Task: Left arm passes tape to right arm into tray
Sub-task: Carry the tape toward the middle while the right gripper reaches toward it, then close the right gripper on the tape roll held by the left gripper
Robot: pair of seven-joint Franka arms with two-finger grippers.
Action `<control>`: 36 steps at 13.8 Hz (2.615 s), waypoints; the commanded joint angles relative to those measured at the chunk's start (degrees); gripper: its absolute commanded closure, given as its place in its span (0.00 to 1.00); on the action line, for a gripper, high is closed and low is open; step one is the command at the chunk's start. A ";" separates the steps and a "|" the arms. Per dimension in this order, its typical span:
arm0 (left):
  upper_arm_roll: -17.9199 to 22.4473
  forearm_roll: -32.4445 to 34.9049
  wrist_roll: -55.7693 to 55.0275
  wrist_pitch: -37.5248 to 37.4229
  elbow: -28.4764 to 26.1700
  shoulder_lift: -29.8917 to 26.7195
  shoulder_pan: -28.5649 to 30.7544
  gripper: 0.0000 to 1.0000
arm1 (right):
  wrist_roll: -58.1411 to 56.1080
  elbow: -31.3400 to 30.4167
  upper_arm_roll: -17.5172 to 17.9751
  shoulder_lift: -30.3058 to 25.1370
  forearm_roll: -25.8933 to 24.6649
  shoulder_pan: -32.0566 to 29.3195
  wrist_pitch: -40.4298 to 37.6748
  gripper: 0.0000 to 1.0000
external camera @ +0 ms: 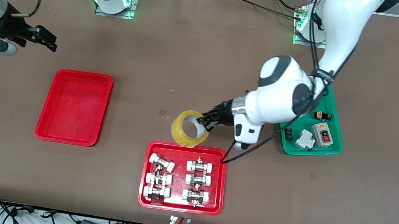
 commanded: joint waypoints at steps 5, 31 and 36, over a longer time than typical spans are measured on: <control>0.81 -1.29 -22.53 7.26 2.68 2.76 -3.05 0.96 | -3.34 1.84 0.77 7.17 21.41 1.34 3.86 0.00; 0.64 -5.77 -22.72 12.62 3.38 4.00 -3.93 0.96 | -10.29 22.41 0.68 36.18 44.12 19.02 41.06 1.00; 1.16 -2.27 -20.36 12.09 3.47 3.91 -3.41 0.60 | -10.47 22.50 0.68 36.18 44.04 19.10 41.06 1.00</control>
